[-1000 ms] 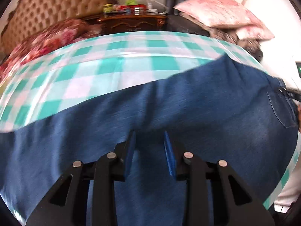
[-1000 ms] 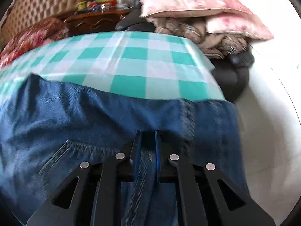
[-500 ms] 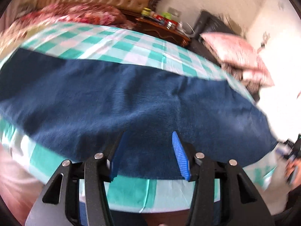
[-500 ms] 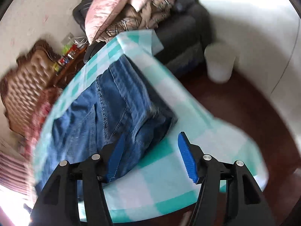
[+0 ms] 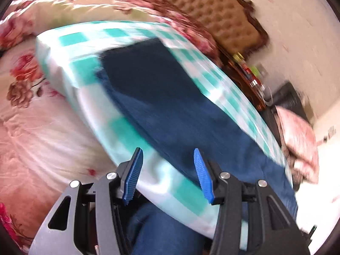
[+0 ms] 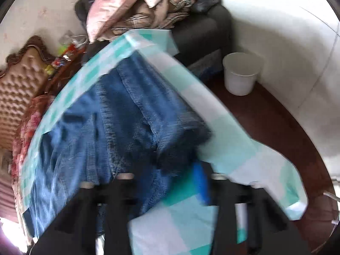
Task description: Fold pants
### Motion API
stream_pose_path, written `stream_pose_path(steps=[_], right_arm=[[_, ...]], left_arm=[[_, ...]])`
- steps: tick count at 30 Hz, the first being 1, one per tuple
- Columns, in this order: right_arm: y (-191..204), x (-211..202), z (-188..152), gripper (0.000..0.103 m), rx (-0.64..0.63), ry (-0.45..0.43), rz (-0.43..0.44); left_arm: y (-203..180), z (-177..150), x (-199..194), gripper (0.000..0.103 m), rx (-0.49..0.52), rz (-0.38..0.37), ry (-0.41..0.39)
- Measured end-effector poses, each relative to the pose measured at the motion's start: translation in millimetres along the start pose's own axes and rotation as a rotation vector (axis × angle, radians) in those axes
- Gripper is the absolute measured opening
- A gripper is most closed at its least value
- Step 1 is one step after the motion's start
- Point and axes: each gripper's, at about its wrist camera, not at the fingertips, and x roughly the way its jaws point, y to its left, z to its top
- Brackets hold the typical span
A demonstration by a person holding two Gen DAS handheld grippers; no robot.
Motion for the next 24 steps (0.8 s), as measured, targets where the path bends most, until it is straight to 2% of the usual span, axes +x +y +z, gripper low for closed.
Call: stream_pose_path(steps=[1,4,5,6,8,10,11,16,17,18,19,20,22,24], right_arm=[[-1,0,0,0.025,0.009,0.002,0.007],[3,-6,-2,0.02,-0.011,-0.014,-0.018],[5,-8,-2,0.019,-0.02,-0.022,-0.027],[7,-11,-4,0.018,-0.022,-0.03,-0.037],[5,-18,-7,0.017,-0.02,-0.037,-0.048],[2,-25,-12,0.017,-0.013,-0.043,-0.065],[0,-27,-14,0.017,-0.006,-0.044,-0.081],[-3,-23,-28,0.018,-0.011,-0.025,-0.136],[-3,-25,-28,0.018,-0.016,-0.03,-0.148],[-3,-28,-27,0.024,-0.018,-0.038,-0.161],[-4,-32,-27,0.034,-0.017,-0.046,-0.179],[-4,-37,-27,0.038,-0.018,-0.056,-0.196],[1,-52,-29,0.047,-0.046,-0.101,-0.22],[20,-71,-33,0.054,-0.136,-0.184,-0.327]], left_arm=[[9,8,1,0.049,-0.026,0.0,-0.007],[31,32,7,0.047,-0.08,0.009,-0.02],[38,40,10,0.043,-0.098,0.037,-0.018],[44,48,15,0.033,-0.104,0.082,-0.022],[50,63,20,0.028,-0.083,0.103,-0.037],[43,77,28,0.019,0.004,0.16,-0.027],[40,83,33,0.011,0.05,0.2,-0.027],[44,102,38,0.016,0.1,0.201,-0.024],[44,101,33,0.028,0.095,0.196,-0.038],[43,101,28,0.044,0.088,0.185,-0.059],[40,100,23,0.043,0.098,0.198,-0.08],[35,98,19,0.041,0.122,0.209,-0.094],[5,84,12,0.041,0.264,0.147,-0.12],[-34,55,18,0.042,0.446,0.037,-0.06]])
